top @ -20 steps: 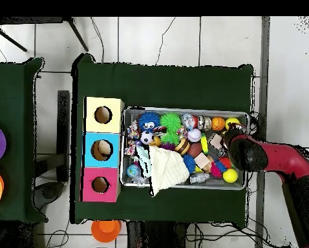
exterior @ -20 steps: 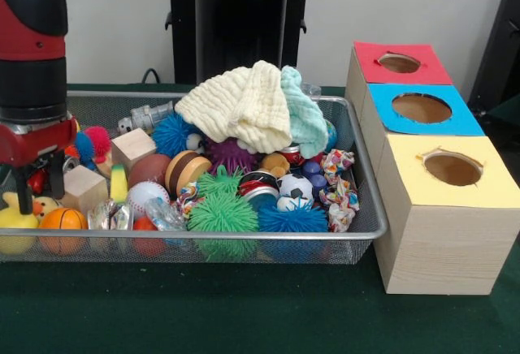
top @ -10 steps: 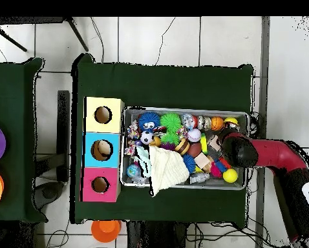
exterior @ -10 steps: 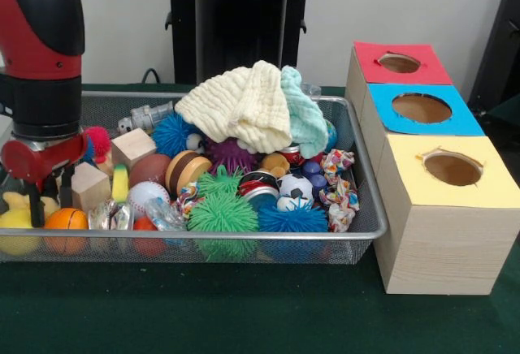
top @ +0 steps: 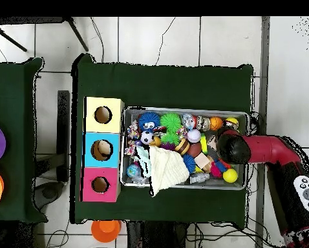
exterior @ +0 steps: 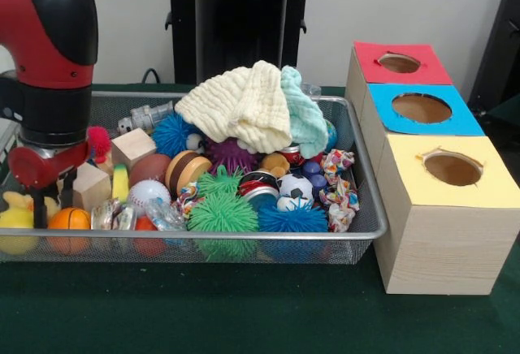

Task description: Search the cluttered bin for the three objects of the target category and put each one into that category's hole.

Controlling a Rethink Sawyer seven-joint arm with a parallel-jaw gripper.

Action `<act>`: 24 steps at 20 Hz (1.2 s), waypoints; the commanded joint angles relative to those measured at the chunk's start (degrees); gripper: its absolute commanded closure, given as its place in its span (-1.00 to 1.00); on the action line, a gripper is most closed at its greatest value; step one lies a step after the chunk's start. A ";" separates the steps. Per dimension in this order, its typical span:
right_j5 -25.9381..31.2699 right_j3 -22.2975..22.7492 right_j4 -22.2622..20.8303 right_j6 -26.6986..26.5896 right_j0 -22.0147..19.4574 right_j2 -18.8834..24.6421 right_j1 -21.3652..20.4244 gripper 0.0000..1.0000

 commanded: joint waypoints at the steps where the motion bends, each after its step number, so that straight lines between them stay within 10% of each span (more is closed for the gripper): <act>1: 2.42 -6.06 -3.88 10.41 3.92 -8.59 3.16 -1.00; 24: 12.70 -8.57 5.76 11.49 12.63 -19.65 10.49 -1.00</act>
